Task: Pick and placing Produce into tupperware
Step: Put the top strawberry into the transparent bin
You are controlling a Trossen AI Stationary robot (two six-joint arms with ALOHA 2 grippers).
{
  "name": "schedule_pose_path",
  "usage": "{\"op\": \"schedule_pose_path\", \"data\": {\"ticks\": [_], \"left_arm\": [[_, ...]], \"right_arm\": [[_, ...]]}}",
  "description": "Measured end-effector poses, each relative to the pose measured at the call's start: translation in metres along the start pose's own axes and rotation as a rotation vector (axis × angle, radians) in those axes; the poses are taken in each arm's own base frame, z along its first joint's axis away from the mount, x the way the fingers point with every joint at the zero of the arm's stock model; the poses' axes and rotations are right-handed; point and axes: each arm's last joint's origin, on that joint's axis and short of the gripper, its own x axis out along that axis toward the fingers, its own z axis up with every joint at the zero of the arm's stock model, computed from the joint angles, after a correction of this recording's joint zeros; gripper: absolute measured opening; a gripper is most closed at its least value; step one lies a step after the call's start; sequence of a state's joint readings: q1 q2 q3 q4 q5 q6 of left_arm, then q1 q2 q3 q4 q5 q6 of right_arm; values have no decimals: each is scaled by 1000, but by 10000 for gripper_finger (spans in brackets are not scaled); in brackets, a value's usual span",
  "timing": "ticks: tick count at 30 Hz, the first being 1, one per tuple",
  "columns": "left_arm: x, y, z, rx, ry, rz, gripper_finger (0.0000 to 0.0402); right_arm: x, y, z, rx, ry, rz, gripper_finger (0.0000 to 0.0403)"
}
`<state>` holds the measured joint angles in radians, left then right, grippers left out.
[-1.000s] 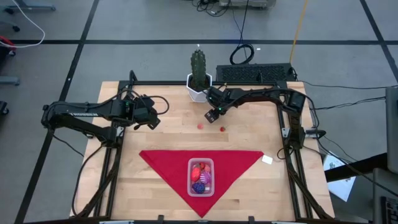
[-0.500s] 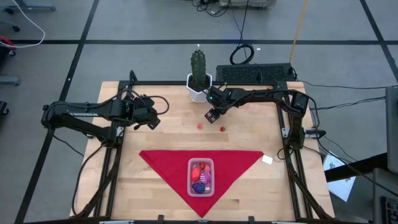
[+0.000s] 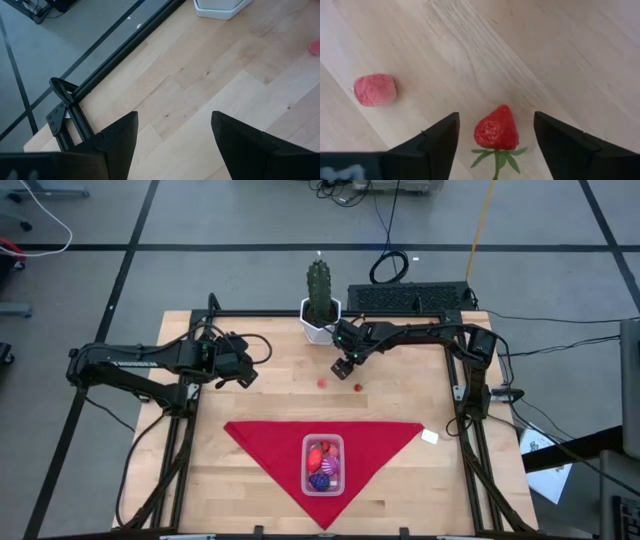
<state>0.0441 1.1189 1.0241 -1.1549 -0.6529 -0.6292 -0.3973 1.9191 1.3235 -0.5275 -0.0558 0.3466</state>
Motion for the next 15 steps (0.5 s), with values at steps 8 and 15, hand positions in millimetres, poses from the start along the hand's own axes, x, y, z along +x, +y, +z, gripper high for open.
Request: {"op": "schedule_pose_path", "data": {"ticks": [8, 15], "left_arm": [[0, 0, 0, 0, 0, 0, 258], [0, 0, 0, 0, 0, 0, 258]], "right_arm": [[0, 1, -4, -5, 30, -10, 262], [10, -4, -16, 4, 55, -19, 257]]}}
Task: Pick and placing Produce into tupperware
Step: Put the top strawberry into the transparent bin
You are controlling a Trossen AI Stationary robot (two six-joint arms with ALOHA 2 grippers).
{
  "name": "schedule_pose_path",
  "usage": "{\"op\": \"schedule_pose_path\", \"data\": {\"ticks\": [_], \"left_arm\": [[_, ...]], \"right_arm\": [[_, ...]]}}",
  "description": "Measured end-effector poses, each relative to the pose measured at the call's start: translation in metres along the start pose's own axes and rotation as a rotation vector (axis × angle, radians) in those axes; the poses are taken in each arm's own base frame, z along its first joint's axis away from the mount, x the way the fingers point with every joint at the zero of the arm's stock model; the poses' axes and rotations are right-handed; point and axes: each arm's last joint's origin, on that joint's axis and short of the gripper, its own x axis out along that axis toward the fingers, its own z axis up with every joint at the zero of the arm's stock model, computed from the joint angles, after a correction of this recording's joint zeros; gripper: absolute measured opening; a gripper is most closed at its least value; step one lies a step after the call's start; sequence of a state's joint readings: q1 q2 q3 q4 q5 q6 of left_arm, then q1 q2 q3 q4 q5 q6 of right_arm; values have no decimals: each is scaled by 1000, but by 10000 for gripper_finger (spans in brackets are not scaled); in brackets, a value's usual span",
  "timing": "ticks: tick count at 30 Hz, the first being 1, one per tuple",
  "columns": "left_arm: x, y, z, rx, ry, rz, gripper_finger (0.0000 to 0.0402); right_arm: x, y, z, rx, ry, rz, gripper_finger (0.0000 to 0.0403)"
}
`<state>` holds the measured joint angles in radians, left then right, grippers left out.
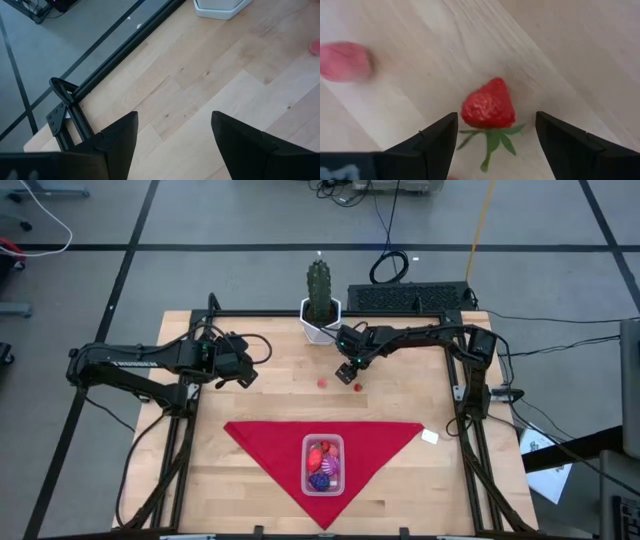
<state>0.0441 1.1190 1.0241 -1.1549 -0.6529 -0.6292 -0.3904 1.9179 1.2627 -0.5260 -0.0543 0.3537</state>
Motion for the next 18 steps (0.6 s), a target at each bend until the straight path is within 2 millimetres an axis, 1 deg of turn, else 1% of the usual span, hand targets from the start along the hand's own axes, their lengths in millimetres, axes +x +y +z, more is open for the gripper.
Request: {"op": "schedule_pose_path", "data": {"ticks": [5, 14, 18], "left_arm": [[0, 0, 0, 0, 0, 0, 257], [0, 0, 0, -2, 0, 0, 257], [0, 0, 0, -2, 0, 0, 257]], "right_arm": [[7, -3, -7, 3, -27, 5, 256], [9, -3, -5, 6, -53, 15, 255], [9, -3, -5, 23, -54, 15, 241]]}}
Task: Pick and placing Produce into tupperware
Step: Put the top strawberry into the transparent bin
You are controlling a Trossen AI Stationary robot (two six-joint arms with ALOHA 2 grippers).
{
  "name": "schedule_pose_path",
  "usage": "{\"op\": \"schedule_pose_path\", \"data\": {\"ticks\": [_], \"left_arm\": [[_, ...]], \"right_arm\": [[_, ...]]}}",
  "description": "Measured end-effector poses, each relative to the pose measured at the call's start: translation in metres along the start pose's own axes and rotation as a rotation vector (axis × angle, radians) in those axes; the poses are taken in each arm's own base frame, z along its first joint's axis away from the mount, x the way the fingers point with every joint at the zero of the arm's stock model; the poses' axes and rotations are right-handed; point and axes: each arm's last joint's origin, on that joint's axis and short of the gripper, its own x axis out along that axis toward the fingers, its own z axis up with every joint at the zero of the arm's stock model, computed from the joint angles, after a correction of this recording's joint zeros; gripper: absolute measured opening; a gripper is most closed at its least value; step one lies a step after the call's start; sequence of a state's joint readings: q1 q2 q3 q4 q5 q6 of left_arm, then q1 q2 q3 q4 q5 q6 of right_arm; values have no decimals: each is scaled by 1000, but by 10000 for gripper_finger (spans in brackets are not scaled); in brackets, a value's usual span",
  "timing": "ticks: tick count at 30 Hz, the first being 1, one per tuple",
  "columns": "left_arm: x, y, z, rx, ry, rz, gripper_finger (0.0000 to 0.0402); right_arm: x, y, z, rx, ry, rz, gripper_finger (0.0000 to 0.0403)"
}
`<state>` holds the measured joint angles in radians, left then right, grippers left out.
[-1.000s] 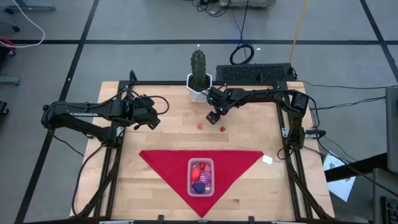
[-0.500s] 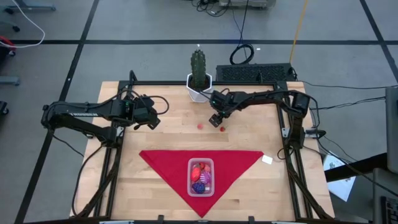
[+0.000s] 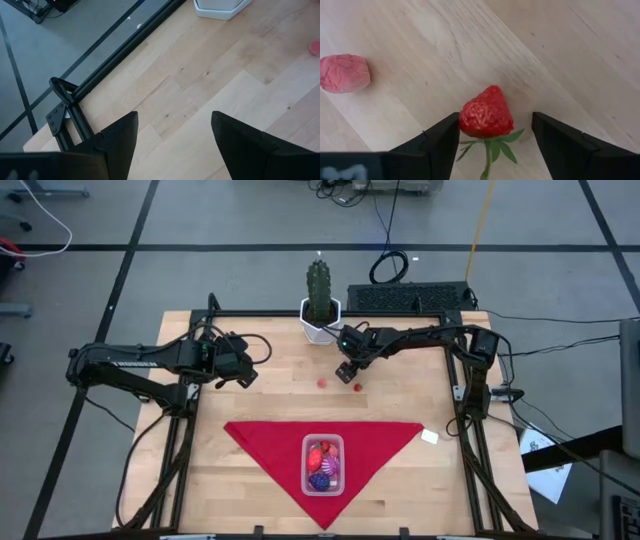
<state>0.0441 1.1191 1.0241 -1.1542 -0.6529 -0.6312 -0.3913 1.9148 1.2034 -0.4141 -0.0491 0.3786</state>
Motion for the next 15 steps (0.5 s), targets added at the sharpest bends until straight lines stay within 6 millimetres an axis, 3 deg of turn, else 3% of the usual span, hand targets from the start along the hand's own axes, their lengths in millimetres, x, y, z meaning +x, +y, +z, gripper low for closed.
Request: {"op": "schedule_pose_path", "data": {"ticks": [10, 15], "left_arm": [[0, 0, 0, -3, 0, 0, 257], [0, 0, 0, -6, -3, -2, 257]], "right_arm": [[1, -1, 0, 3, 1, -8, 144], [-1, 0, 0, 0, -2, 0, 135]]}}
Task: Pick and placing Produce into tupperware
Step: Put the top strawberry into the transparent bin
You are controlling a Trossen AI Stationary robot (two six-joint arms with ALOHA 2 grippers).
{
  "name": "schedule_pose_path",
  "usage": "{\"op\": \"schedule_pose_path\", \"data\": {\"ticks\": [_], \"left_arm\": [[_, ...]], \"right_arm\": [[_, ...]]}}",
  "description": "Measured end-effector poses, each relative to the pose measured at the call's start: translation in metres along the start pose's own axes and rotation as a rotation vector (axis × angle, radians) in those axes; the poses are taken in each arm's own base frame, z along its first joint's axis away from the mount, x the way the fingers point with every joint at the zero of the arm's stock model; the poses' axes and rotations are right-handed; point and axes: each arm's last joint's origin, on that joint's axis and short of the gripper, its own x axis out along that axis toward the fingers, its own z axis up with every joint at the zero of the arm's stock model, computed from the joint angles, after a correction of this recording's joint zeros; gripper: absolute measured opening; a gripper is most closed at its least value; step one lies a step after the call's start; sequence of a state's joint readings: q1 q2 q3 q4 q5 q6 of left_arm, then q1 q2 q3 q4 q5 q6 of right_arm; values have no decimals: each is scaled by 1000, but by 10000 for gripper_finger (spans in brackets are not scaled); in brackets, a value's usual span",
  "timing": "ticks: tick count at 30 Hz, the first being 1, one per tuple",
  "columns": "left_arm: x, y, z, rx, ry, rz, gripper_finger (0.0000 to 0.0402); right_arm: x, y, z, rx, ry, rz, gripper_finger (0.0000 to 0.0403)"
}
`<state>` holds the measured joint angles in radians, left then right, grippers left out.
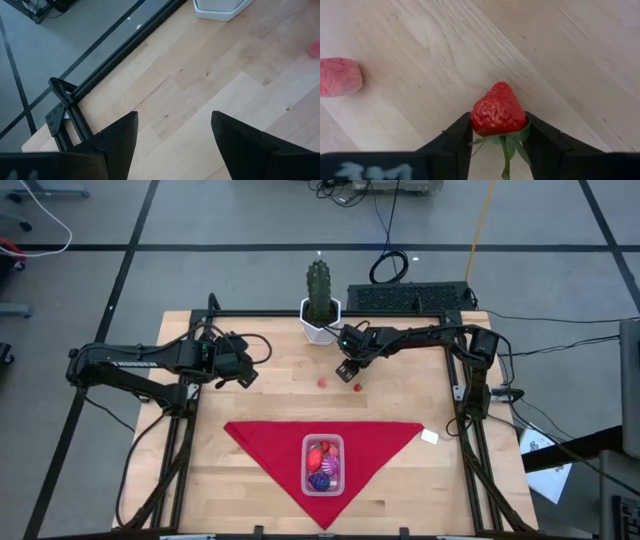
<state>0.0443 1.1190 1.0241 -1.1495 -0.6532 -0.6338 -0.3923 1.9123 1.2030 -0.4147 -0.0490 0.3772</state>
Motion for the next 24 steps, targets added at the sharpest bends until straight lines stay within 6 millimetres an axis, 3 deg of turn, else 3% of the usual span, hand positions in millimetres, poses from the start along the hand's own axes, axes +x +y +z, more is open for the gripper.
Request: {"op": "schedule_pose_path", "data": {"ticks": [5, 15, 20, 24], "left_arm": [[0, 0, 0, 0, 0, 0, 257], [0, 0, 0, 0, 0, 0, 257], [0, 0, 0, 0, 0, 0, 257], [0, 0, 0, 0, -1, -1, 257]], "right_arm": [[-6, 2, 1, 6, -10, 32, 157], [-24, 7, 2, -9, -40, 70, 139], [-35, 21, -5, -10, 2, 163, 154], [-49, 44, -19, -40, 41, 219, 152]]}}
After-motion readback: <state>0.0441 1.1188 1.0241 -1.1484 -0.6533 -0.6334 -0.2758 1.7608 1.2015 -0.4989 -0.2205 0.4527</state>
